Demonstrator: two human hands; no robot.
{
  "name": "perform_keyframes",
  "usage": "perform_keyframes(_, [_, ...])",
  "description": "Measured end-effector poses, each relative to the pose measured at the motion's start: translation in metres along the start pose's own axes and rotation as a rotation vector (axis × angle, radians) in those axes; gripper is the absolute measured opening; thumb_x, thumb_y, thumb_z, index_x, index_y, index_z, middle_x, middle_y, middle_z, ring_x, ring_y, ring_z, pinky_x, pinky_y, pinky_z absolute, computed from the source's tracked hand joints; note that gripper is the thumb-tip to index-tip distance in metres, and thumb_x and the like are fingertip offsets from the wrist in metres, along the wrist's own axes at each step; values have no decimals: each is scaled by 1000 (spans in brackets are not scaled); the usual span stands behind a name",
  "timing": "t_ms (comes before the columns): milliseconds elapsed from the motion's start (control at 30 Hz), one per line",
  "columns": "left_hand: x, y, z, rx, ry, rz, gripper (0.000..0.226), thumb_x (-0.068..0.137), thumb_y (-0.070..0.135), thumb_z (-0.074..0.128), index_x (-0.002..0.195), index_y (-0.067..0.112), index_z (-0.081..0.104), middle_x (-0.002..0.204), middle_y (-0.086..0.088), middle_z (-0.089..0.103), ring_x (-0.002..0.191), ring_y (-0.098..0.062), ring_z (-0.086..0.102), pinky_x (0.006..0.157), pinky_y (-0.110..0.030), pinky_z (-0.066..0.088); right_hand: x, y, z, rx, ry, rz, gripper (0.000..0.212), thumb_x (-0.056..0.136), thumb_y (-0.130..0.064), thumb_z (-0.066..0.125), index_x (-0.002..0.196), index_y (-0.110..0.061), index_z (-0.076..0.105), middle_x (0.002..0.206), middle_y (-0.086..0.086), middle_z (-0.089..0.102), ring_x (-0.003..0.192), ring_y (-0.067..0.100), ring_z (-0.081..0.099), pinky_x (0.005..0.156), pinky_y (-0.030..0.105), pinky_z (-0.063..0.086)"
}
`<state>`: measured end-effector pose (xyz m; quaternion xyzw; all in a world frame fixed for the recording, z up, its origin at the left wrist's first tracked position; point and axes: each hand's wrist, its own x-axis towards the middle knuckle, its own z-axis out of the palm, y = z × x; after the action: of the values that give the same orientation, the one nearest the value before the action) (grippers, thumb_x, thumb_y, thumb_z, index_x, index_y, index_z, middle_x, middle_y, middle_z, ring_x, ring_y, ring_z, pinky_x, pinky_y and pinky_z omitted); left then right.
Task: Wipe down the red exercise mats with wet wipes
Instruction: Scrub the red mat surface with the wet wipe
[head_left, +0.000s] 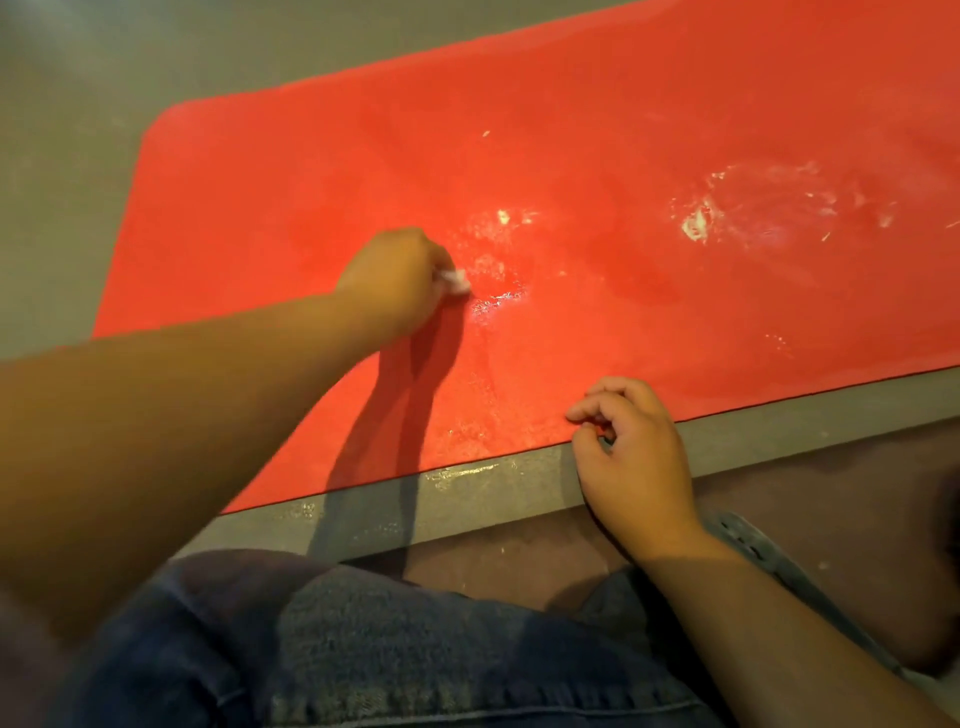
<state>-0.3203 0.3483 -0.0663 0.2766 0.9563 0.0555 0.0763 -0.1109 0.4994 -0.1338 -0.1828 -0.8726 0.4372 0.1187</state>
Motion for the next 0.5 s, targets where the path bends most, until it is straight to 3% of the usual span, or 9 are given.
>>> perform_keyframes(33, [12, 0, 4, -23, 25, -96, 19, 93, 26, 60, 101, 17, 74, 101, -13, 69, 96, -30, 63, 68, -29, 38, 0, 0, 0, 1, 10, -4, 21, 78, -3, 55, 78, -22, 65, 98, -17, 48, 93, 9, 52, 75, 22, 43])
perform_keyframes(100, [14, 18, 16, -22, -6, -124, 22, 91, 14, 54, 103, 16, 73, 111, -12, 66, 105, -31, 60, 78, -31, 42, 1, -1, 0, -11, 29, -3, 21, 78, -3, 56, 77, -22, 65, 96, -19, 47, 90, 7, 52, 72, 18, 41])
perform_keyframes(167, [-6, 37, 27, -16, -30, 26, 26, 89, 11, 51, 103, 19, 71, 111, -7, 61, 106, -30, 58, 80, -30, 39, 1, -1, 2, -20, 33, 8, 21, 77, -4, 56, 76, -22, 65, 95, -19, 47, 89, 8, 52, 72, 20, 42])
perform_keyframes(267, [-51, 42, 27, -33, -157, 402, 18, 89, 17, 53, 93, 24, 69, 91, 2, 53, 90, -27, 59, 67, -27, 36, 1, 0, 4, -17, 34, 12, 20, 77, -4, 55, 77, -22, 65, 95, -18, 47, 92, 10, 52, 73, 25, 43])
perform_keyframes(333, [-50, 29, 23, 27, -218, 476, 19, 90, 22, 54, 98, 26, 70, 95, 1, 57, 90, -26, 60, 69, -29, 43, 1, 1, 4, -13, 28, -1, 21, 77, -4, 56, 77, -23, 65, 95, -21, 46, 94, 10, 52, 73, 22, 42])
perform_keyframes(400, [-25, 18, 20, 79, -142, 264, 21, 90, 21, 55, 102, 25, 72, 104, -3, 63, 97, -27, 61, 73, -29, 43, 0, 2, 3, -6, 24, -14, 22, 78, -4, 56, 78, -24, 65, 97, -23, 47, 93, 10, 52, 72, 21, 42])
perform_keyframes(467, [0, 11, 14, -11, -13, -70, 19, 90, 18, 57, 99, 15, 74, 104, -12, 67, 99, -31, 63, 72, -29, 42, 0, 3, 3, 5, 16, -9, 22, 79, -4, 55, 78, -23, 65, 100, -24, 47, 94, 9, 52, 72, 20, 42])
perform_keyframes(500, [6, 11, 16, -62, 27, -157, 20, 91, 16, 56, 100, 11, 73, 106, -15, 67, 99, -32, 62, 73, -31, 44, 0, 3, 3, 13, 14, -5, 22, 79, -4, 55, 78, -23, 65, 100, -24, 48, 93, 8, 51, 72, 19, 42])
